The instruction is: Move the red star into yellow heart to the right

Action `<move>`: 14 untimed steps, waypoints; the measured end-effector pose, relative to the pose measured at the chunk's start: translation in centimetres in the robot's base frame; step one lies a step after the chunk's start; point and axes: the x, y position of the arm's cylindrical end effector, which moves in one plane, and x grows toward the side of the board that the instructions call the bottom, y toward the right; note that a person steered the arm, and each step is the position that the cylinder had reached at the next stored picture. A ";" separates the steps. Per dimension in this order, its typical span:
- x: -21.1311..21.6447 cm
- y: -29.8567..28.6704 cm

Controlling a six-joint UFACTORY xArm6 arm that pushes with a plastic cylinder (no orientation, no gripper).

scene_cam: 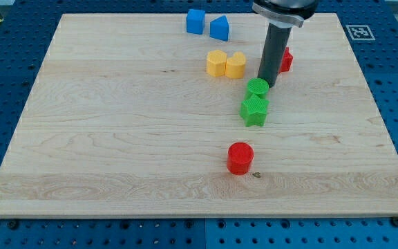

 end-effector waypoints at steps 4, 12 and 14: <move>-4.5 6.6; -3.9 1.9; -1.9 -0.5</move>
